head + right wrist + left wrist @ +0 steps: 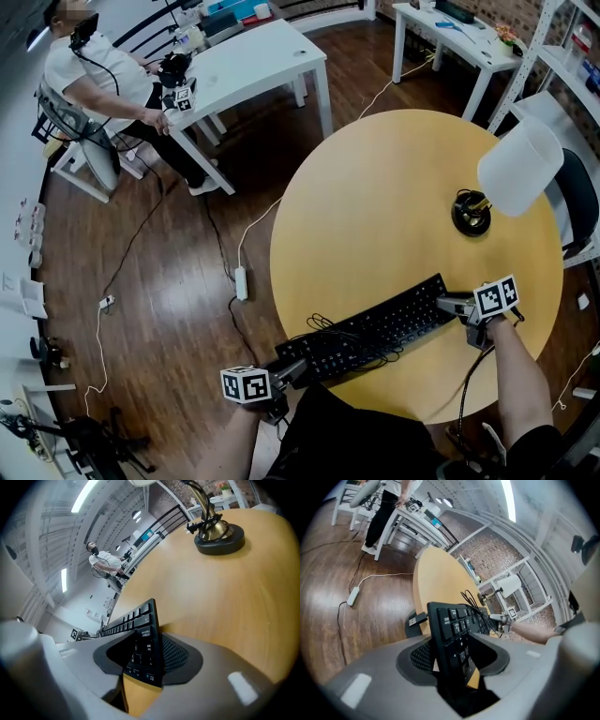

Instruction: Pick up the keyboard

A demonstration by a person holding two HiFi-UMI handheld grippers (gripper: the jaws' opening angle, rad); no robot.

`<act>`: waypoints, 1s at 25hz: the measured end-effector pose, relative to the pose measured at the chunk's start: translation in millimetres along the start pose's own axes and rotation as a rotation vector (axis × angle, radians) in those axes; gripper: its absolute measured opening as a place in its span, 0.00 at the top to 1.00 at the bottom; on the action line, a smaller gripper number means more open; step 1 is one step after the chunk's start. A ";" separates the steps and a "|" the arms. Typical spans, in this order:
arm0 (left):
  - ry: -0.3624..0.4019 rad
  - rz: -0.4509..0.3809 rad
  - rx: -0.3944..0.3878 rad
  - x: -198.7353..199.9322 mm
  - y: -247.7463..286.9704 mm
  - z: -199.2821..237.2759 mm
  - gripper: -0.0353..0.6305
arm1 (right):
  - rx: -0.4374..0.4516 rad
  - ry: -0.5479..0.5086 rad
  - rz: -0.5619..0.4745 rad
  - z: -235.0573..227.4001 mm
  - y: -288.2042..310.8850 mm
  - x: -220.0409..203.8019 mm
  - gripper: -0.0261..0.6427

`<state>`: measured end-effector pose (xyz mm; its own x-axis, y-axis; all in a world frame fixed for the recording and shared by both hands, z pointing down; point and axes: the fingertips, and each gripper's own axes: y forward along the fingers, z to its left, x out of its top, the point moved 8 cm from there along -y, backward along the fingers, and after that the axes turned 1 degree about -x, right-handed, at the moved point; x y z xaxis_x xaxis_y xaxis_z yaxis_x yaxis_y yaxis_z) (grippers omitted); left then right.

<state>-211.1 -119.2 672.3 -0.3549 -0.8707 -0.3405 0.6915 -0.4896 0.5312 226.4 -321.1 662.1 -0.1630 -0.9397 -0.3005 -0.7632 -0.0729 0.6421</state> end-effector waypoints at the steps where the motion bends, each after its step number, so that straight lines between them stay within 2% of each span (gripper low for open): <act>1: -0.003 -0.011 -0.017 4.3 -4.8 -2.5 0.65 | 0.011 0.001 -0.020 4.7 -3.8 -1.7 0.71; 7: 0.071 -0.003 -0.021 32.9 -23.2 -14.6 0.66 | 0.012 -0.006 -0.100 30.6 -18.7 -9.4 0.71; 13: 0.087 -0.040 -0.052 65.0 -33.5 -38.2 0.67 | -0.025 0.001 -0.206 50.7 -42.9 -10.7 0.71; 15: 0.102 -0.054 -0.057 80.6 -38.2 -48.5 0.67 | -0.030 0.002 -0.238 59.0 -51.4 -6.9 0.71; 19: 0.084 -0.089 -0.072 113.8 -50.8 -70.4 0.67 | -0.029 0.010 -0.281 81.6 -68.6 7.2 0.71; 25: 0.147 -0.088 -0.087 165.6 -69.1 -115.6 0.67 | -0.025 -0.001 -0.337 120.5 -107.7 36.5 0.72</act>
<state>-244.9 -224.2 489.5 -0.3251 -0.8051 -0.4962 0.7160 -0.5523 0.4270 227.2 -307.3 497.0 0.0950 -0.8610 -0.4996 -0.7590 -0.3874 0.5233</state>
